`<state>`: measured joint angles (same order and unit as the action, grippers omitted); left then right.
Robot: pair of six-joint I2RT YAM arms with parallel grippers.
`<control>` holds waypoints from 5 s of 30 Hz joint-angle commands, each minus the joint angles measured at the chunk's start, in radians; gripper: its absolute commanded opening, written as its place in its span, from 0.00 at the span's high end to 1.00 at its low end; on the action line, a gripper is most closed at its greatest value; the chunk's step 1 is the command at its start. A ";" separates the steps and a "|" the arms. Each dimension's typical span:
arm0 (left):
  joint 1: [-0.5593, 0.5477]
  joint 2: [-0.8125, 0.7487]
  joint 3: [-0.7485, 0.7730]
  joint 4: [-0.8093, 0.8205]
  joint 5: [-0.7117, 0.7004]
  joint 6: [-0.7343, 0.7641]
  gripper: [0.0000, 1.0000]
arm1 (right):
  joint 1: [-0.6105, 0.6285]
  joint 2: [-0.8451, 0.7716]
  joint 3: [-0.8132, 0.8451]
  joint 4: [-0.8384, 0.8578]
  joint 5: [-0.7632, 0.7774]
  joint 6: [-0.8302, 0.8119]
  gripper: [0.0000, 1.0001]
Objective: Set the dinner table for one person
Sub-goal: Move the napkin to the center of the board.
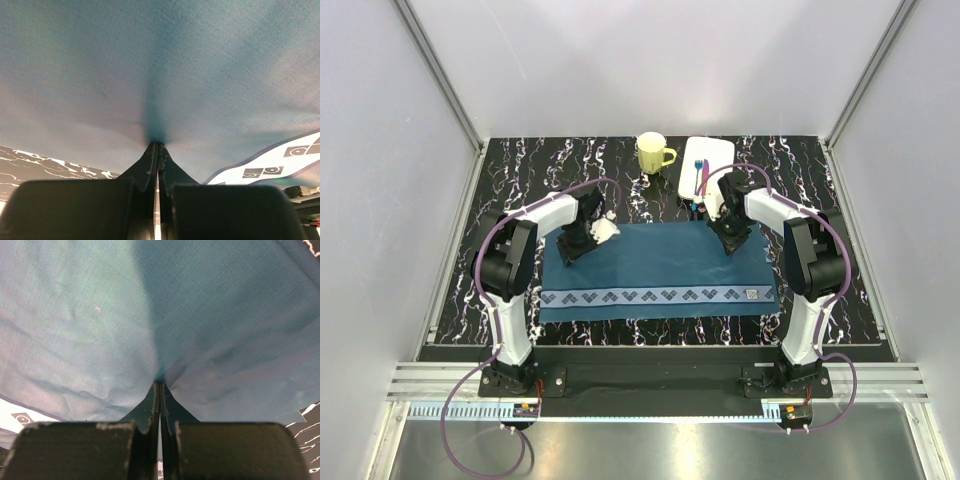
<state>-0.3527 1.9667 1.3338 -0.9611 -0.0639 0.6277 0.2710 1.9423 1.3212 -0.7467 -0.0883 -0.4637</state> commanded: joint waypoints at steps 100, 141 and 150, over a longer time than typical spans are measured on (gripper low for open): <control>-0.011 -0.226 -0.367 0.044 0.153 0.067 1.00 | 0.132 -0.174 -0.257 -0.191 -0.127 -0.039 1.00; 0.034 -0.285 -0.374 0.009 0.107 0.099 1.00 | 0.016 -0.174 -0.240 -0.129 0.113 0.082 0.99; 0.035 -0.365 -0.207 -0.097 0.110 0.098 1.00 | 0.016 -0.209 -0.128 -0.201 0.123 0.088 0.85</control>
<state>-0.3187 1.6554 1.0290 -1.0237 0.0799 0.7074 0.2909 1.7679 1.1378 -0.9337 -0.0105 -0.3672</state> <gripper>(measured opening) 0.008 0.146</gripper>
